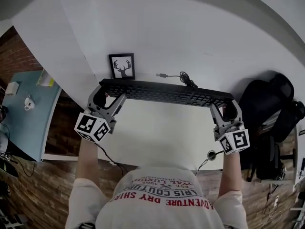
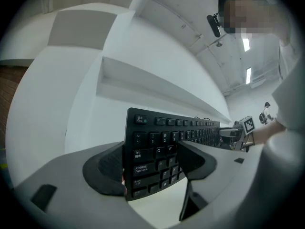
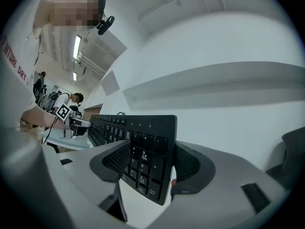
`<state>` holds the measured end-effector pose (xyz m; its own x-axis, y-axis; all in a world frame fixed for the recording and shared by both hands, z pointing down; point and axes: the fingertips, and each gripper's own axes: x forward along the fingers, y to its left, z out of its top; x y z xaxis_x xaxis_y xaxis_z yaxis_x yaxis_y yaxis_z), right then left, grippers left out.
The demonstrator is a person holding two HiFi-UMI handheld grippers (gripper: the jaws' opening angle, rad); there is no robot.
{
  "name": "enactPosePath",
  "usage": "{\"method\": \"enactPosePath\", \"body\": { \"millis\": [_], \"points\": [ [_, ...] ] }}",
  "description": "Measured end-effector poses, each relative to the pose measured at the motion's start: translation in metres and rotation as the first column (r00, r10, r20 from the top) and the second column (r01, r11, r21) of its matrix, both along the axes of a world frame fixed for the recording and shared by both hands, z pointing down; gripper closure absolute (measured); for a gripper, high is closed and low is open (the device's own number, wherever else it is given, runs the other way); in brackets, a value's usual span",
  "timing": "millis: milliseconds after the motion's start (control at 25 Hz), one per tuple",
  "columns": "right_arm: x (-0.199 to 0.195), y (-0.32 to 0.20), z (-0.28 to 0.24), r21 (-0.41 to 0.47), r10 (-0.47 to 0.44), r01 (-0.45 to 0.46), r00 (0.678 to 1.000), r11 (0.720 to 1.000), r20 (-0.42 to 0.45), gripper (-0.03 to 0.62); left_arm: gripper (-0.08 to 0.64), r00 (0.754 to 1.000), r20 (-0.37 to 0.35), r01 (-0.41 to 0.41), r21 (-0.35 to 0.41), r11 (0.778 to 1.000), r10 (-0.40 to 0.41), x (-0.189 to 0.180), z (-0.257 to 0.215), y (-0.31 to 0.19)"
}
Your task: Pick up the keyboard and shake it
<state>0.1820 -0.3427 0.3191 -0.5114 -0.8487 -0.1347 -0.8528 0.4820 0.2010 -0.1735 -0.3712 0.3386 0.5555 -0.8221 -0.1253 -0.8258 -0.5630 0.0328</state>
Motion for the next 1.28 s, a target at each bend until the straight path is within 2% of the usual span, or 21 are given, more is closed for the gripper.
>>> {"method": "enactPosePath", "body": {
  "millis": [280,560,760,880,1000,1120,1280],
  "points": [
    [0.0,0.008,-0.012,0.09,0.02,-0.021,1.0,0.996,0.01,0.305,0.225,1.0,0.02,0.013,0.153,0.988,-0.016,-0.001,-0.028,0.01],
    [0.002,0.037,-0.028,0.232,0.027,-0.026,1.0,0.972,-0.001,0.307,0.225,1.0,0.011,0.015,0.289,0.957,-0.018,0.001,-0.049,0.043],
    [0.002,0.04,-0.022,0.238,0.026,-0.024,1.0,0.971,-0.003,0.305,0.225,1.0,0.017,0.007,0.28,0.96,-0.013,0.002,-0.045,0.048],
    [0.005,0.034,-0.017,0.193,0.025,-0.028,1.0,0.981,0.017,0.305,0.225,1.0,0.027,0.006,0.256,0.967,-0.013,0.005,-0.044,0.044],
    [0.007,0.025,-0.015,0.144,0.031,-0.032,0.999,0.989,0.011,0.305,0.225,1.0,0.02,0.004,0.197,0.98,-0.008,0.007,-0.039,0.031],
    [0.003,0.025,-0.022,0.163,0.041,-0.036,0.999,0.986,-0.025,0.305,0.224,1.0,-0.023,-0.006,0.155,0.988,0.01,0.004,-0.033,0.016],
    [-0.008,0.031,-0.032,0.215,0.07,-0.054,0.995,0.975,-0.065,0.305,0.219,0.997,-0.069,-0.028,0.165,0.986,0.04,-0.004,-0.032,0.004]
  ]
}}
